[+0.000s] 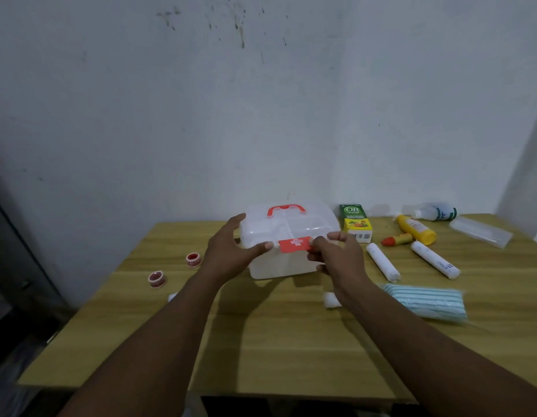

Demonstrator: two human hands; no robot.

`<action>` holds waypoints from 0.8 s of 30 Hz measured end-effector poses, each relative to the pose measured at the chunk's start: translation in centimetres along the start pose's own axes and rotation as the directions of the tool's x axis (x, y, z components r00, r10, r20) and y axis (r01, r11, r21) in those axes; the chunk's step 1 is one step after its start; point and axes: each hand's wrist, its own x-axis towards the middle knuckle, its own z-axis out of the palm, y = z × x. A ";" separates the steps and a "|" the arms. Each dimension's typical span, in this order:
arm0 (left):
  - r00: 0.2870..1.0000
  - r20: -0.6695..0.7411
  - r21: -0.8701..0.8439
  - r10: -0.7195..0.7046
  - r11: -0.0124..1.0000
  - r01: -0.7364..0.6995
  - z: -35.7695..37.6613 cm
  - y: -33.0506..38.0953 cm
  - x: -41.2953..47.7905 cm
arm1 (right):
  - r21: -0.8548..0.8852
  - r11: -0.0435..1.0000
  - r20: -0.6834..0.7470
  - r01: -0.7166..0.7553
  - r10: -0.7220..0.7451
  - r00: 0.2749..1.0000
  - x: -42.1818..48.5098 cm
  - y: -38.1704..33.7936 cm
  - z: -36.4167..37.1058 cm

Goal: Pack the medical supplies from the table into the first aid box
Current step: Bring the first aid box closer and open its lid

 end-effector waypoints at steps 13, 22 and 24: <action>0.999 0.032 -0.003 0.002 1.000 -0.002 -0.5 -0.2 0.5 | -0.507 0.739 0.254 0.444 -0.364 0.896 2.8 -2.3 -1.7; 1.000 0.015 -0.012 0.008 1.000 -0.007 -0.6 -0.1 0.7 | -0.672 0.672 0.169 0.311 -0.270 0.948 4.8 -2.3 -2.5; 1.000 0.004 -0.017 0.020 1.000 -0.020 -1.0 0.1 0.8 | -0.636 0.694 0.175 0.338 -0.297 0.939 4.7 -2.6 -2.6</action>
